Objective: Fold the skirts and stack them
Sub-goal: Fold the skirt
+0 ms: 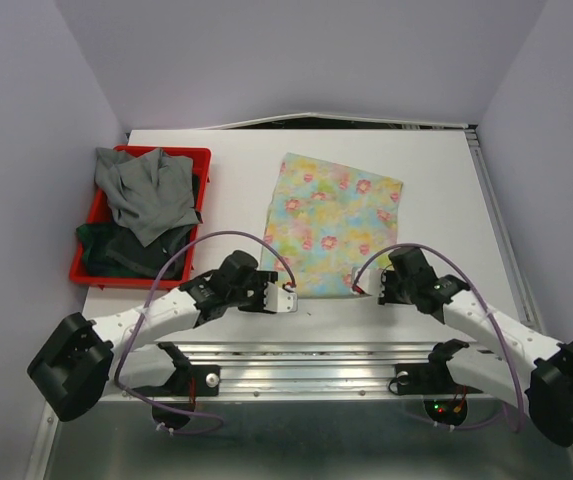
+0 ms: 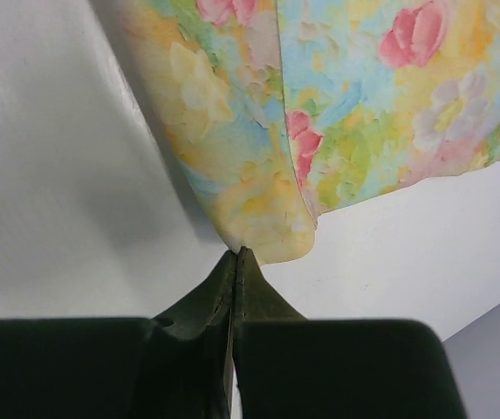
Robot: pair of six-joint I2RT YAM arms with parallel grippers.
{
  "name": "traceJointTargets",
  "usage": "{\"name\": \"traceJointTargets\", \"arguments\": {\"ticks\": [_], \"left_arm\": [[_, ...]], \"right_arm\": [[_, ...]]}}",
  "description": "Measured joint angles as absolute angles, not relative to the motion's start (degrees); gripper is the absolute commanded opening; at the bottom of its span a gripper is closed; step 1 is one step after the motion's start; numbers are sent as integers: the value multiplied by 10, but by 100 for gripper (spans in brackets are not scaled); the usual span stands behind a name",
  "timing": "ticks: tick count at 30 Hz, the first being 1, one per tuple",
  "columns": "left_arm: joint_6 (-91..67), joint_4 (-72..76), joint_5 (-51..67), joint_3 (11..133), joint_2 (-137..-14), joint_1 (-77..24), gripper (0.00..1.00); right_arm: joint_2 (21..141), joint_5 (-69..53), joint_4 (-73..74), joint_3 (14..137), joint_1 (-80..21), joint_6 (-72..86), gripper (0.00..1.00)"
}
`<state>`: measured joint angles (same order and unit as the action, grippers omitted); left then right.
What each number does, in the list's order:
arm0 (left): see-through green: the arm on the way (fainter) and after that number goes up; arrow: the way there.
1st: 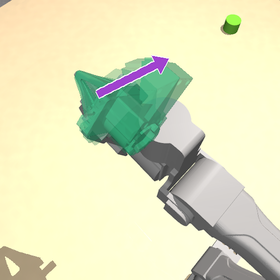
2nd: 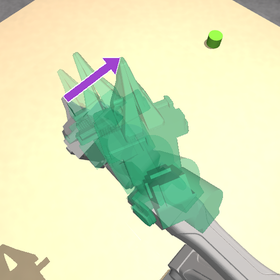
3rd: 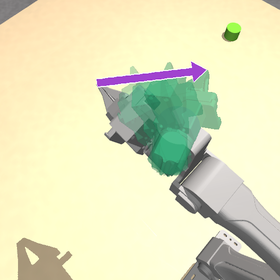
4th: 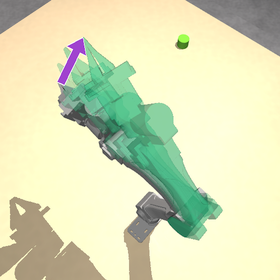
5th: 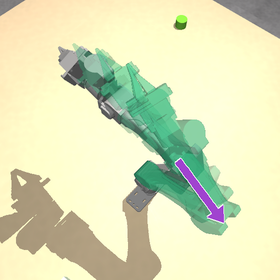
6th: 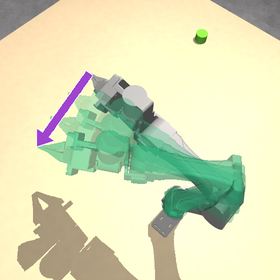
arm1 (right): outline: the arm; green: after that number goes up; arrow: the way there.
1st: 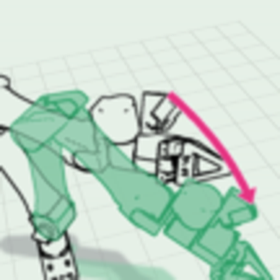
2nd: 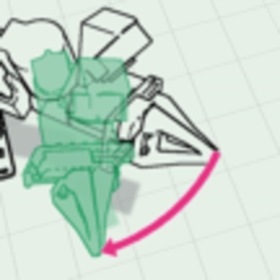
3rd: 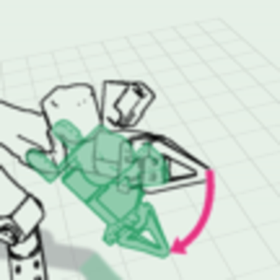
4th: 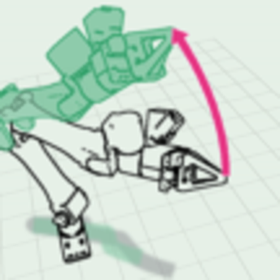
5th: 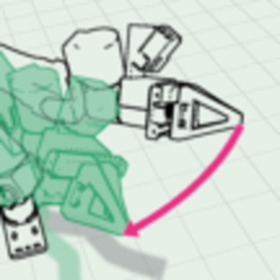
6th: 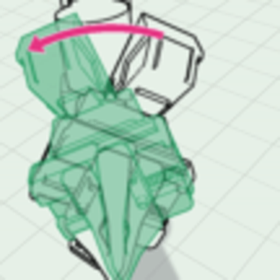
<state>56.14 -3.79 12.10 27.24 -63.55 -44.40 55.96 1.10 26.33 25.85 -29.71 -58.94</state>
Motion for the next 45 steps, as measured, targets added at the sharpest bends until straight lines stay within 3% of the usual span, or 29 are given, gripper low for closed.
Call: {"name": "traceJointTargets", "arguments": {"ticks": [7, 23, 26, 27, 33, 40, 45], "left_arm": [[578, 7, 109, 270, -663, -474, 46], [610, 11, 103, 255, -696, -483, 52], [613, 11, 102, 255, -698, -483, 38], [613, 13, 102, 255, -700, -483, 38], [603, 53, 76, 255, -734, -483, 0], [547, 21, 58, 263, -709, -471, 0], [515, -75, 68, 300, -588, -468, 0]], "right_arm": [[576, 11, 264, 274, -297, -571, 1], [586, 11, 266, 291, -297, -549, 1], [586, 11, 266, 291, -297, -545, 1], [586, 11, 266, 291, -297, -544, 1], [586, 11, 267, 292, -297, -540, 1], [584, -7, 297, 320, -297, -529, 1], [564, -25, 358, 364, -297, -531, 1]]}}
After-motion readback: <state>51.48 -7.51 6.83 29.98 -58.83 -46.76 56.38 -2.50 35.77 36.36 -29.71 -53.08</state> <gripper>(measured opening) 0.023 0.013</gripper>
